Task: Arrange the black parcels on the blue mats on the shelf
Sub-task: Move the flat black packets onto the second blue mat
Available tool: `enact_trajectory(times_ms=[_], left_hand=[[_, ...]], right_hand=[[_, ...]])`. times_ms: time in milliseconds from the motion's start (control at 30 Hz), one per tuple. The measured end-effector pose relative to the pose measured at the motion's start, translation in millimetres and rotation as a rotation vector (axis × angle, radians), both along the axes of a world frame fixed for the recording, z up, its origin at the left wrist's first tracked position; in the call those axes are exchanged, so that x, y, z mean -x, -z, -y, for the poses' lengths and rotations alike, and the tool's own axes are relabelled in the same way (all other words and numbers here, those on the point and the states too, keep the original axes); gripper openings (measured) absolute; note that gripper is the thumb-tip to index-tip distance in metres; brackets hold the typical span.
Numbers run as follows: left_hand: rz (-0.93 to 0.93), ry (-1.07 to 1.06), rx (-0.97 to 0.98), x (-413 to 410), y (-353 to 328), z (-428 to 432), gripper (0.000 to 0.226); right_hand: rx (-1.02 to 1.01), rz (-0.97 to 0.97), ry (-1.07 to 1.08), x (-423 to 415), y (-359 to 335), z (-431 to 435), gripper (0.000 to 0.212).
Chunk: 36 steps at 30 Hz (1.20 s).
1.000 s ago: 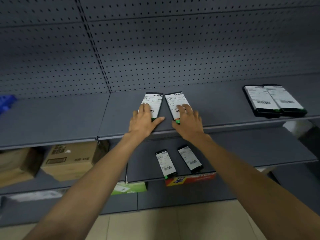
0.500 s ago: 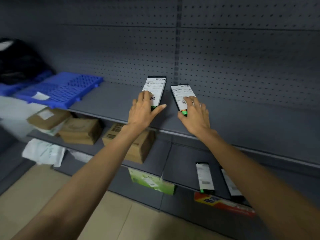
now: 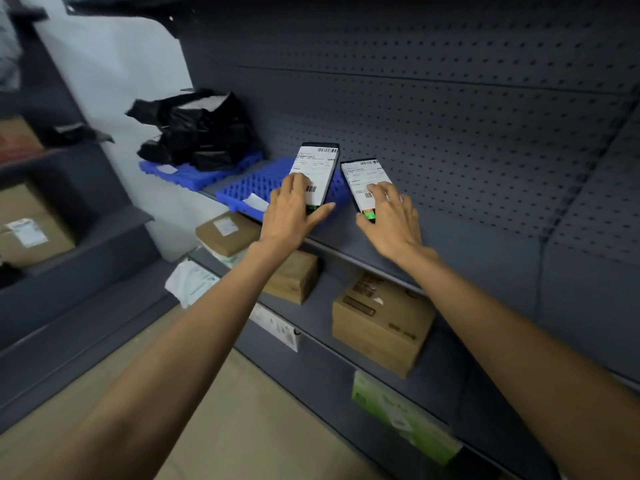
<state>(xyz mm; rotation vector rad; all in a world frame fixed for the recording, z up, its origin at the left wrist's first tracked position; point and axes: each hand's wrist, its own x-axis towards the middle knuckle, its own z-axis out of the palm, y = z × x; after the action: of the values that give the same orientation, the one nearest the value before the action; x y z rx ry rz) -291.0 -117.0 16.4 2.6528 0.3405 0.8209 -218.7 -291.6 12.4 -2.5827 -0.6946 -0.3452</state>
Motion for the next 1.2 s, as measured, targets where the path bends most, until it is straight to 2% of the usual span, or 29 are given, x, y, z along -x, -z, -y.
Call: enact_trajectory(times_ms=[167, 467, 767, 1200], left_hand=[[0.009, -0.024, -0.065, -24.5, 1.7, -103.8, 0.049], [-0.09, 0.004, 0.002, -111.9, 20.4, -210.6, 0.046], [-0.296, 0.096, 0.034, -184.0, 38.0, -264.5, 0.048], [-0.381, 0.374, -0.061, -190.9, 51.3, -294.9, 0.051]], right_hand=[[-0.003, 0.016, -0.018, -23.4, -3.1, -105.9, 0.061], [0.061, -0.024, 0.028, -105.7, 18.5, -199.5, 0.06], [0.134, -0.097, 0.095, -169.7, 39.2, -245.2, 0.059], [0.125, -0.147, 0.246, -134.8, 56.5, -259.5, 0.061]])
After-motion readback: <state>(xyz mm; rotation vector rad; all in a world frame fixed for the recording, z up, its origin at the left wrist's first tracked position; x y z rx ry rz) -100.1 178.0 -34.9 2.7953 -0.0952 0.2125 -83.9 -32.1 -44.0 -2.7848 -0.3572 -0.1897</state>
